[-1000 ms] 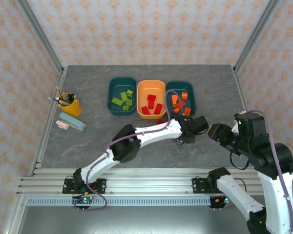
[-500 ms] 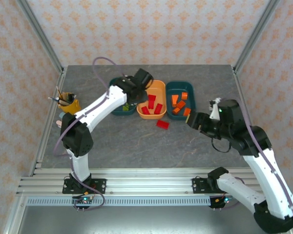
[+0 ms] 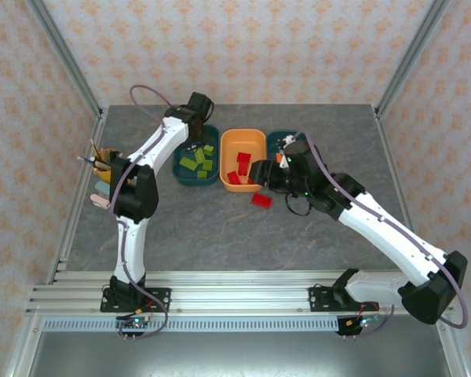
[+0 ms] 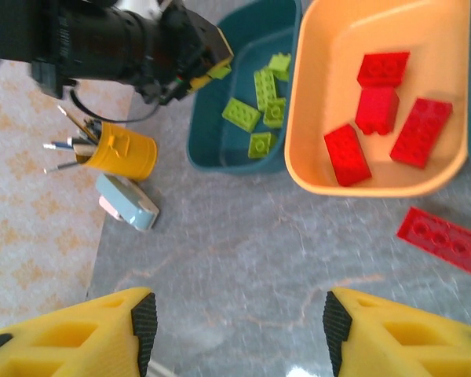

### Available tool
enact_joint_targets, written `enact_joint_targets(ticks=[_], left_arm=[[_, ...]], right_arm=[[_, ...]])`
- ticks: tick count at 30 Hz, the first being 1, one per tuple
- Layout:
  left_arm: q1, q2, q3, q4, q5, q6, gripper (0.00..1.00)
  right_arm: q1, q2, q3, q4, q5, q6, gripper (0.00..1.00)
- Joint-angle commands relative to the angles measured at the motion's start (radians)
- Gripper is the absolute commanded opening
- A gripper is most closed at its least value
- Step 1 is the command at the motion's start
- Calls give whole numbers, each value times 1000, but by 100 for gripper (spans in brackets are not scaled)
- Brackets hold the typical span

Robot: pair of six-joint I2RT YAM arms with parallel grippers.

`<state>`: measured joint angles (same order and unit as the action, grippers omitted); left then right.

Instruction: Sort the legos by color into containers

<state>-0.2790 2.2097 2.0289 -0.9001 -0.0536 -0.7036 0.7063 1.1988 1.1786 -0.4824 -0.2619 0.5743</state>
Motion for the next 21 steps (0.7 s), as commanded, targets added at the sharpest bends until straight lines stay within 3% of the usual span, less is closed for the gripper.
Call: enact_joint_targets(ticks=[1,9,16,21], left_arm=[[10,78,125,8,-32,37,23],[25,289,373,-52,-25,55,24],[41,340,388,-27,-3,21,25],[42,349,381,-35,12,19,29]], right_arm=[[-3,47,-18,146,38,-9,61],[-39,133,-9,183,6,22,61],[-67,134,-21,166,-11,28,61],[-70,118,-48,195,43,39,64]])
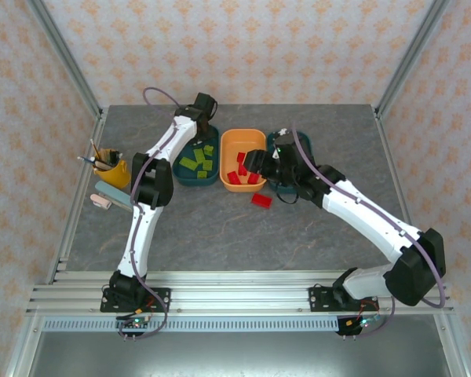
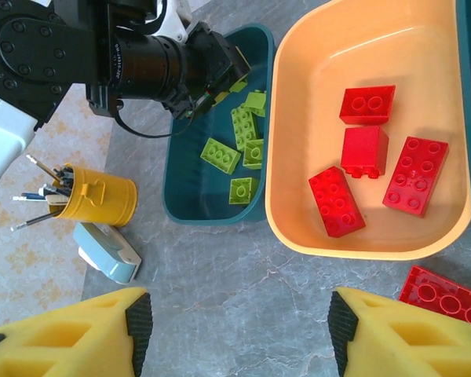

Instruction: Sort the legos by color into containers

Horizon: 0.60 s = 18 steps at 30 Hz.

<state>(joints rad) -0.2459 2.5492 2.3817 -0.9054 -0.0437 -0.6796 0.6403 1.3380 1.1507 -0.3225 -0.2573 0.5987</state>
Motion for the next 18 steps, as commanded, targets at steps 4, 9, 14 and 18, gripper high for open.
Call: enact_joint_targets(ticks=[4,9,14,18], left_arm=[[9,-2,28,-32,11,-2,42],[16,-37,30,-47,13,-2,50],[19,-126,20,-75,1,8,56],[13,-283,-101,-50,15,-4,65]], right_arm=[[-13,-18,-20,63,66,23,64],[-22,-1,-2,63,70,16,65],[-24,32,58,-117,125,-21,64],[-20,56,56,-282,178,-3,65]])
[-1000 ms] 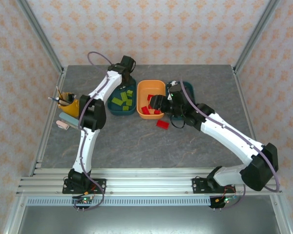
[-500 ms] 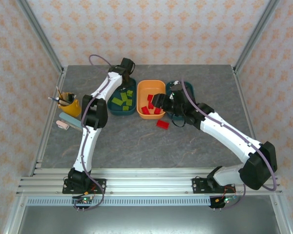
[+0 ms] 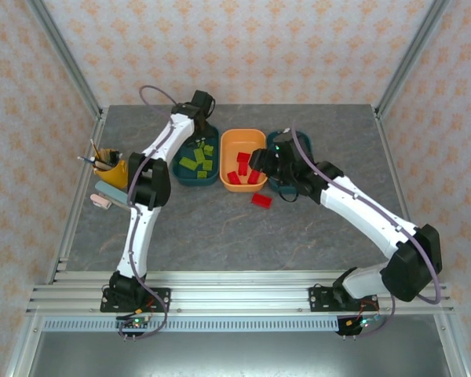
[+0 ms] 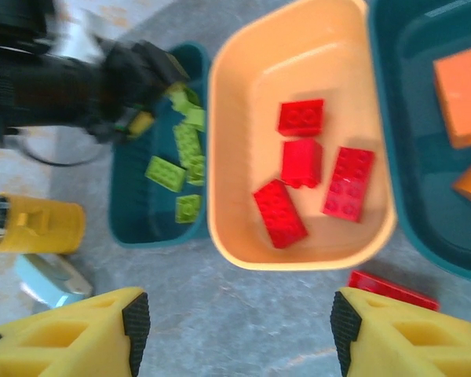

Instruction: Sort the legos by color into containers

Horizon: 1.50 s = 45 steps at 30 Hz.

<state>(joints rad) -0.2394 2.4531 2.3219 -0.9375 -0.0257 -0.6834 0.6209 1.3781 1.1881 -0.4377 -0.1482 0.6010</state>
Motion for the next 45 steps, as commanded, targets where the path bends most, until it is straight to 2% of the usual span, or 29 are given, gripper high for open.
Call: enact_joint_targets(ticks=[1,5,9,14,20,26,30,45], left_arm=[[1,-246,-105,6,6,2,67],[-33,-501,-404,104,29,1,75],[-84,-755,-711,172,37,-13,79],[-188,-1041,-1068,234,55,-68,81],[-284,-1346,-1359,234,29,-165,83],[-310,-1568,-1464,164,3,-205,85],[-309,-1641,-1480,123,-5,-212,85],[-310,-1649,-1475,123,6,-216,85]], right_arm=[[6,23,13,-201,77,1,67],[34,100,29,-338,108,4,77],[57,200,52,-371,132,7,88],[59,301,37,-298,111,43,92],[69,364,15,-195,111,42,99],[82,422,12,-164,144,56,100],[82,445,1,-111,144,38,99],[79,547,60,-139,207,37,81]])
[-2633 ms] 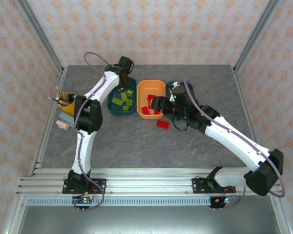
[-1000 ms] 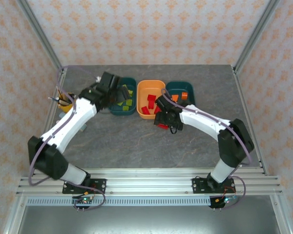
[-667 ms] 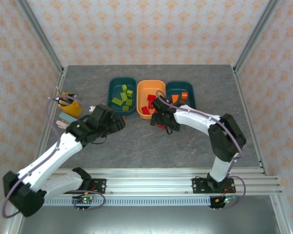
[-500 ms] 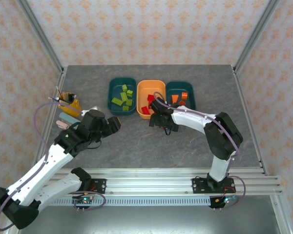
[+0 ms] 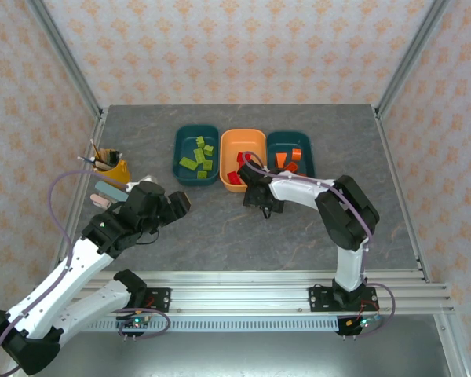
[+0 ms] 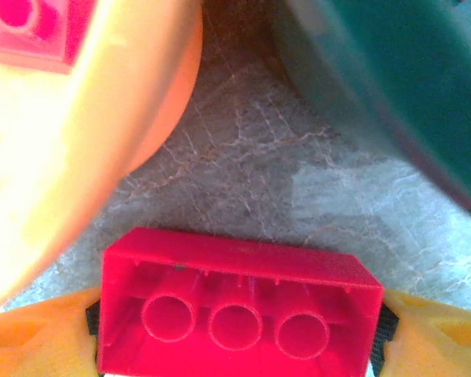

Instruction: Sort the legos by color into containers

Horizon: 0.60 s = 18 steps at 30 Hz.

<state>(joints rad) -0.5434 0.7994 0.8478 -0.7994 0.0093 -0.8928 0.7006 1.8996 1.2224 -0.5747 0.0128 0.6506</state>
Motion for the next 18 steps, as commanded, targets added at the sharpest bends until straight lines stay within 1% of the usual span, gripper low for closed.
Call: enact_joint_targets(ticks=[1,6,10,13,18], left_arm=[[-6,6,0,-13,-28,-5,85],[-7,12,0,-8,-23,0,85],[-7,18,-3,0,-17,0,84],[-8,19,-4,2,-17,-2,84],[-19,20,-9,-6,-12,-4,84]], right_arm=[[0,30,28,-2,48,-19,80],[-1,38,38,-5,59,-58,75],[-3,38,34,-5,50,-85,63],[0,14,14,-7,44,-89,56],[36,-89,-49,-25,54,-94,53]])
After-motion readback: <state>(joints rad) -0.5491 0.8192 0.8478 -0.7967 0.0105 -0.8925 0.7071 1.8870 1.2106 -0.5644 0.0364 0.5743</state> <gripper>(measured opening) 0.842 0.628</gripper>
